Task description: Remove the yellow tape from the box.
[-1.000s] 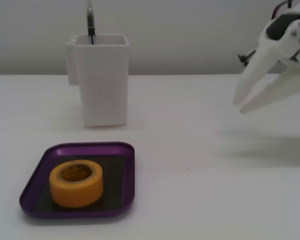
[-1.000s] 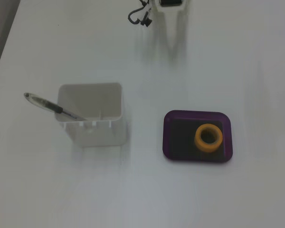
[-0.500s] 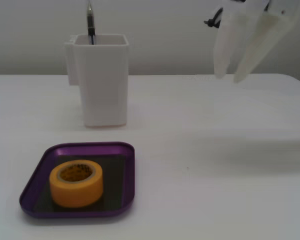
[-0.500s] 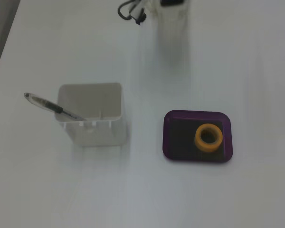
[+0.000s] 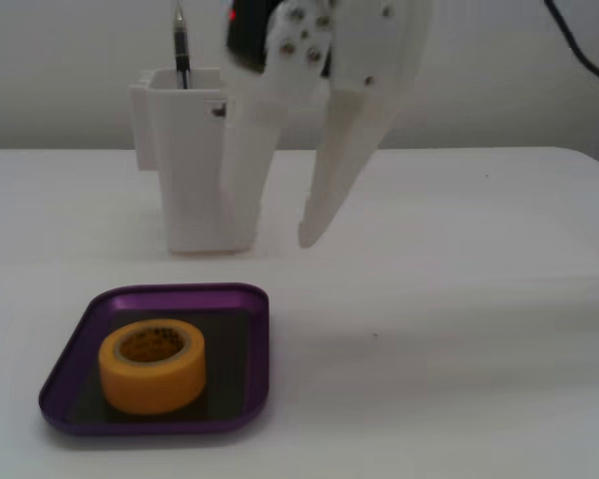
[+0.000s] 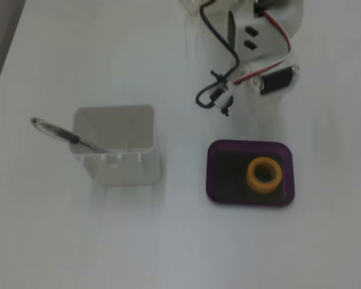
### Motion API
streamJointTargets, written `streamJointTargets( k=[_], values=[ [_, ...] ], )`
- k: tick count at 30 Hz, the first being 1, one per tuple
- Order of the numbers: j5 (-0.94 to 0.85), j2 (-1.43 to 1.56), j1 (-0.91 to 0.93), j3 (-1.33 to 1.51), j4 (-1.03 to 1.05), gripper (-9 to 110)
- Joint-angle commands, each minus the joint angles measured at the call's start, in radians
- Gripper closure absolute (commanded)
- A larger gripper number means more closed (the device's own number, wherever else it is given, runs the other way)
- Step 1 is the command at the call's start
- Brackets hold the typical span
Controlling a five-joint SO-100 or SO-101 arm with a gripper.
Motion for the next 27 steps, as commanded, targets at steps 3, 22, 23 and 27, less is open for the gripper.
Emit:
streamJointTargets(
  k=[3, 22, 23, 27],
  values=[
    [0.008, -0.153, -0.002, -0.242, 0.008, 90],
    [0.008, -0.442, -0.002, -0.48, -0.003, 90],
    [0.008, -0.446, -0.002, -0.48, -0.005, 90],
    [0.008, -0.46, -0.002, -0.48, -0.006, 91]
  ],
)
